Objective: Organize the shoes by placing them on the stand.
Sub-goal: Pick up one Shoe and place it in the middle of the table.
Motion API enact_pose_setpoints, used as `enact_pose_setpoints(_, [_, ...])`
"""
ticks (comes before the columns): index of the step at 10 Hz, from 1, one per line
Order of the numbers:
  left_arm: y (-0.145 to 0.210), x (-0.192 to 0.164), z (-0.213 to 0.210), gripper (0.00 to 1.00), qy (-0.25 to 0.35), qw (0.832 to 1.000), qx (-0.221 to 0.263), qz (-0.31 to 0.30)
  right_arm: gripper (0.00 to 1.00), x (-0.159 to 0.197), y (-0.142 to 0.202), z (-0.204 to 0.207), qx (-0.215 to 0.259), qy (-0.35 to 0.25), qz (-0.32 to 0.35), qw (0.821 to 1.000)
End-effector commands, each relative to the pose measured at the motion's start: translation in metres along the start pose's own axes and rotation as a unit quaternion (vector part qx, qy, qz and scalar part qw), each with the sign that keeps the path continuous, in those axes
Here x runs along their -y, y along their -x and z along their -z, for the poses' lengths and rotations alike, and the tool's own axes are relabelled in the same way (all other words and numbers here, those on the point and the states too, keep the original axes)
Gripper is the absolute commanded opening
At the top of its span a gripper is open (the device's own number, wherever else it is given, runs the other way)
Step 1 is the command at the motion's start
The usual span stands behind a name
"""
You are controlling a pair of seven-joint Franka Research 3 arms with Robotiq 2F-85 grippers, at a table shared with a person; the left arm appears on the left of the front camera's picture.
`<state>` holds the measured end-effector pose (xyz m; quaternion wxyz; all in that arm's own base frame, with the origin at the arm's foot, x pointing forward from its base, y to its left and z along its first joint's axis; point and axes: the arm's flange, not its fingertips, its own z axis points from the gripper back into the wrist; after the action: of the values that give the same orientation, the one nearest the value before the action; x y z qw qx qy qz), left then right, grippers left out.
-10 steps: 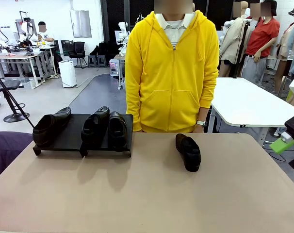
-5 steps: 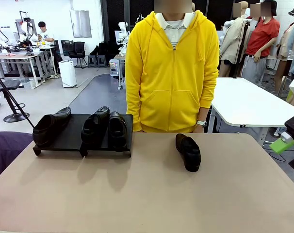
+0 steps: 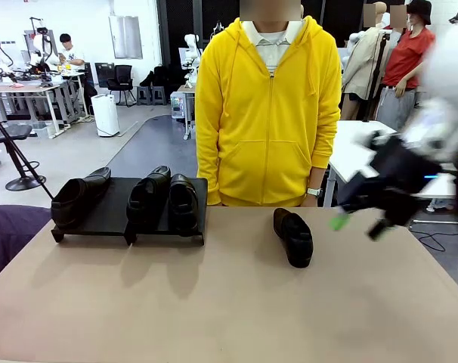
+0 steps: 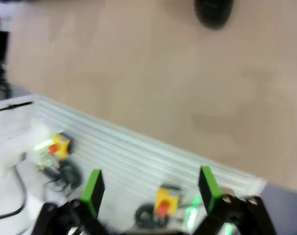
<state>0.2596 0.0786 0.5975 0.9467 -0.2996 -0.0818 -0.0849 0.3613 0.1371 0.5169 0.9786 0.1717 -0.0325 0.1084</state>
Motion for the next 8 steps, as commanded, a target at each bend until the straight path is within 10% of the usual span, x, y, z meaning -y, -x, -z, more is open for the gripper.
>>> enact_pose_setpoints(1, [0.0, -0.002, -0.001, 1.0, 0.004, 1.0, 0.005, 0.007, 1.0, 0.017, -0.084, 0.013, -0.009, 0.1, -0.004, 0.995])
enact_pose_setpoints(8, [0.0, -0.002, -0.001, 1.0, 0.004, 1.0, 0.005, 0.007, 1.0, 0.017, -0.11, 0.055, -0.03, 0.1, -0.033, 0.994])
